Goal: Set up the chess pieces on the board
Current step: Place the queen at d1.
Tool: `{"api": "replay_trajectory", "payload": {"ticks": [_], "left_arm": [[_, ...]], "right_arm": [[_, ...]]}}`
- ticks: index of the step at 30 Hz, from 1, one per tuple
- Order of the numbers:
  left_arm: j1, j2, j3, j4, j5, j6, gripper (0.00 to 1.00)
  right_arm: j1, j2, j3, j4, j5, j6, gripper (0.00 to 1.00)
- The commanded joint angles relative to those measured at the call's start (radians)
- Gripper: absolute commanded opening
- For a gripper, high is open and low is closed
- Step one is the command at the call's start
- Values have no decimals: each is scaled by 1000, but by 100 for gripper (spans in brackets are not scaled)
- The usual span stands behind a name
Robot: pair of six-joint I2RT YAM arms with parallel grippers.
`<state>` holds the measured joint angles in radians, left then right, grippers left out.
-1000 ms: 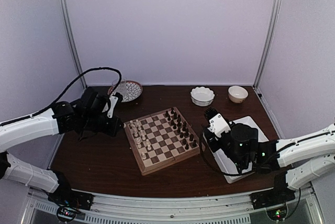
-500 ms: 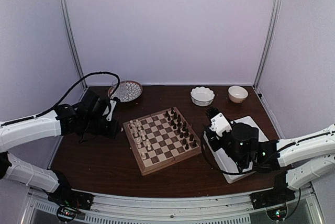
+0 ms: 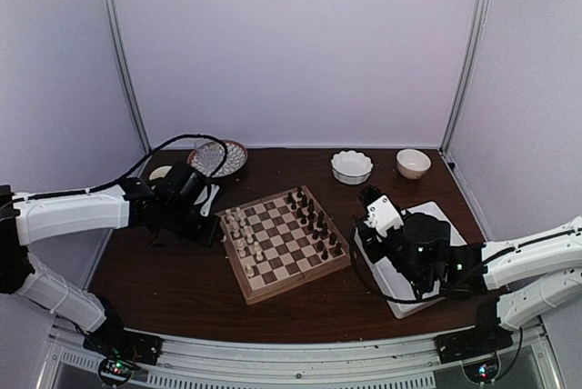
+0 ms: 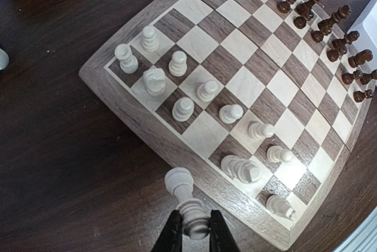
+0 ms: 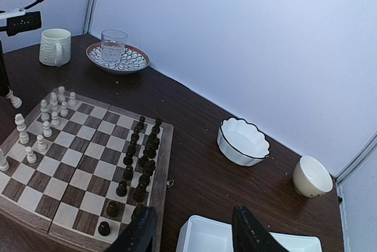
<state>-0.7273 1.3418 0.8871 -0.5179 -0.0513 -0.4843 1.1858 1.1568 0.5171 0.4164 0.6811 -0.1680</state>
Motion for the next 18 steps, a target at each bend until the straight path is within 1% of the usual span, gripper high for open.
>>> {"api": "replay_trajectory", "payload": {"ticks": [1,18], "left_arm": [[7,40,50,24,29,0,7],[8,202,176,-37,39,20,7]], "right_arm": [[-7,-21,-15,4,-7,17,46],[-8,-52,-34,13,-12,15,46]]}}
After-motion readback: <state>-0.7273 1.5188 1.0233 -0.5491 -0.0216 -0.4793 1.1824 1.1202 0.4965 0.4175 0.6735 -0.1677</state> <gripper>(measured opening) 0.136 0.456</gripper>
